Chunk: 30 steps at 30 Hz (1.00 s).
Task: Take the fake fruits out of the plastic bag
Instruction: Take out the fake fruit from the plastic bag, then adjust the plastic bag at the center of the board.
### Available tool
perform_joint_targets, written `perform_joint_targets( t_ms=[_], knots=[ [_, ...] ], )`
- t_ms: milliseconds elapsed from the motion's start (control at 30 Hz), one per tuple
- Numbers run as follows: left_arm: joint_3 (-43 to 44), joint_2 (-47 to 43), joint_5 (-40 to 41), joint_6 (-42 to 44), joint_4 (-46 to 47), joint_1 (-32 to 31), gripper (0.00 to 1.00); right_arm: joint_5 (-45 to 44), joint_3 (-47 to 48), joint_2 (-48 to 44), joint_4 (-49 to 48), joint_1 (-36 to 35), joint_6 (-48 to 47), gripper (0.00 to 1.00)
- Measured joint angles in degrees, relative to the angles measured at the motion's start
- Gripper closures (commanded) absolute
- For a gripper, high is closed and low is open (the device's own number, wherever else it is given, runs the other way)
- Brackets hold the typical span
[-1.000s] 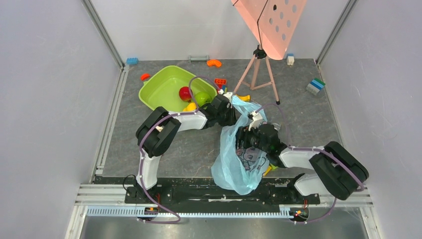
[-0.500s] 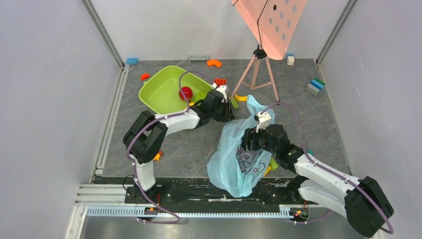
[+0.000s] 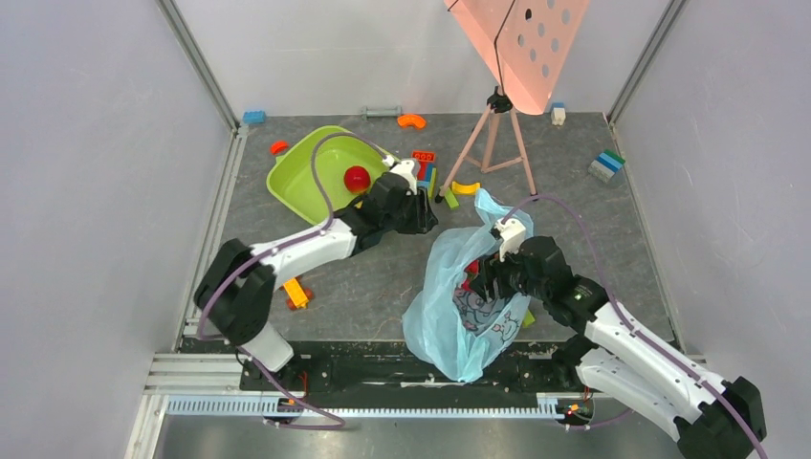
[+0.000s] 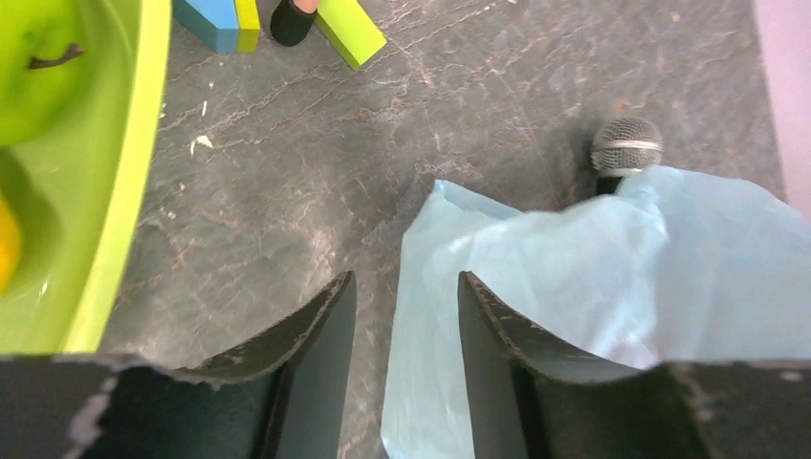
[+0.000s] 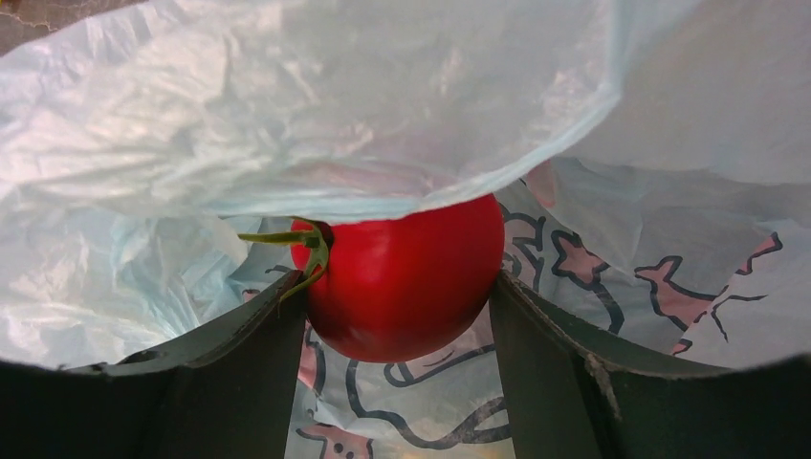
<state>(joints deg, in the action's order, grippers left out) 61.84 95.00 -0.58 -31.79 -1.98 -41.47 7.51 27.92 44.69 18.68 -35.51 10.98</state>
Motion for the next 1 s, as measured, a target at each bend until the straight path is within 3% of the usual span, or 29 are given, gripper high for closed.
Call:
perform_joint_targets(
  t_ms=[233, 467, 667, 1000],
  knots=[
    [-6.4, -18.6, -0.7, 0.2, -2.6, 0.0, 0.2, 0.2, 0.3, 0.6, 1.0, 0.0, -0.3, 0.47],
    [-11.0, -33.6, -3.8, 3.5, -4.6, -3.2, 0.18, 0.7, 0.3, 4.2, -2.1, 0.0, 0.0, 0.48],
    [-11.3, -31.5, 3.4, 8.5, -7.9, -19.6, 0.17, 2.5, 0.3, 6.0, -4.5, 0.0, 0.5, 0.48],
    [-11.1, -26.8, 12.8, 13.5, -10.8, -25.7, 0.15, 4.5, 0.3, 6.0, -5.4, 0.0, 1.2, 0.48]
  ],
)
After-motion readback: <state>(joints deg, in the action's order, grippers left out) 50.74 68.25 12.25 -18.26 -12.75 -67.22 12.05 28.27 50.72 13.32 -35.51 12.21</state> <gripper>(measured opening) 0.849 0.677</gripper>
